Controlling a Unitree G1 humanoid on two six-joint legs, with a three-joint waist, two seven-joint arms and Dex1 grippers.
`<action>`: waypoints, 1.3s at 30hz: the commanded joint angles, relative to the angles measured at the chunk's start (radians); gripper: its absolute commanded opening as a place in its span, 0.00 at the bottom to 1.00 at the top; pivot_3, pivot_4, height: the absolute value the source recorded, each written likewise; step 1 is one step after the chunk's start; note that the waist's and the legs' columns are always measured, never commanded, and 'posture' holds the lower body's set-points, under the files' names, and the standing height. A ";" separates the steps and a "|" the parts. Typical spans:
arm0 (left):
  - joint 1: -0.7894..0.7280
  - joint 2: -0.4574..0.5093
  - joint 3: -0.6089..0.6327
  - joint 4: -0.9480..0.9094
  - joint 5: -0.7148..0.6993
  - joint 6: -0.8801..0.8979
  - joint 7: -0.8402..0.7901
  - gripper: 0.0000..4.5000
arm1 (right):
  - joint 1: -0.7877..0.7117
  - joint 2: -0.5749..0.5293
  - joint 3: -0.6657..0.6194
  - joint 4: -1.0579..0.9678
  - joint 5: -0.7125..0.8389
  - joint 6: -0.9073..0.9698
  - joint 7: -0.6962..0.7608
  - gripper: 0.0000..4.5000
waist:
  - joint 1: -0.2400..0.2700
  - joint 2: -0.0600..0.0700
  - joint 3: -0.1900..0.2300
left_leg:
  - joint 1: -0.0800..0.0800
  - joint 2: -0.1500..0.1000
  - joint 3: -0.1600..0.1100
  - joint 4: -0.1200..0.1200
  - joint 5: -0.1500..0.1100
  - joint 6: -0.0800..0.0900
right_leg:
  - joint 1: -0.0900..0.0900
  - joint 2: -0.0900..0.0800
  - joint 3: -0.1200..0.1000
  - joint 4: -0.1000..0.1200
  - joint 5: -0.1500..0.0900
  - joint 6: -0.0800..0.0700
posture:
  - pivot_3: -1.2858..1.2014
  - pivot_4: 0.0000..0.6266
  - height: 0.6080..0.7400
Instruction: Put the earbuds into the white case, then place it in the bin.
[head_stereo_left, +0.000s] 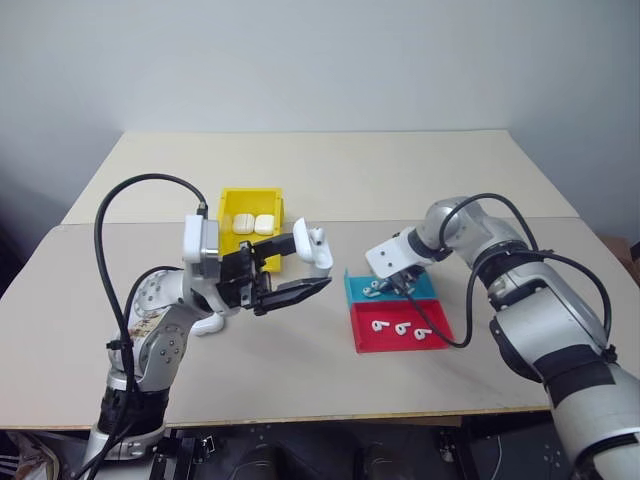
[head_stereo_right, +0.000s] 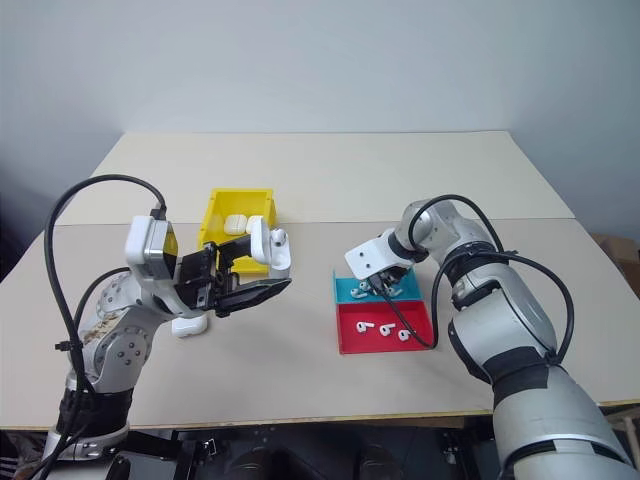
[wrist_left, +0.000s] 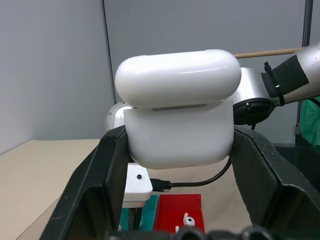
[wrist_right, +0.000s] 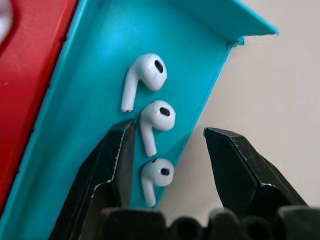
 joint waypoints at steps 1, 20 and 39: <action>0.003 0.010 0.018 -0.049 -0.025 -0.016 0.010 0.62 | -0.014 0.002 -0.007 0.017 -0.024 -0.030 -0.013 0.58 | 0.000 0.000 0.000 | 0.000 0.000 0.000 0.000 0.000 0.000 | 0.000 0.000 0.000 0.000 0.000 0.000 | 0.52 0.24 1.00; 0.020 0.025 0.017 -0.060 -0.029 -0.017 0.024 0.62 | 0.003 0.023 -0.031 0.035 -0.029 -0.032 0.024 0.30 | -0.001 0.000 0.000 | 0.001 0.000 0.000 0.000 0.000 0.000 | 0.001 0.000 0.000 0.000 0.000 0.000 | 0.52 0.24 1.00; -0.087 -0.023 -0.034 0.036 -0.071 0.009 -0.026 0.62 | 0.397 -0.144 -0.624 -0.884 0.705 0.853 0.111 0.14 | 0.021 0.001 0.000 | 0.000 0.000 -0.001 0.000 0.000 0.000 | 0.001 -0.001 -0.001 -0.001 0.000 0.000 | 0.52 0.24 1.00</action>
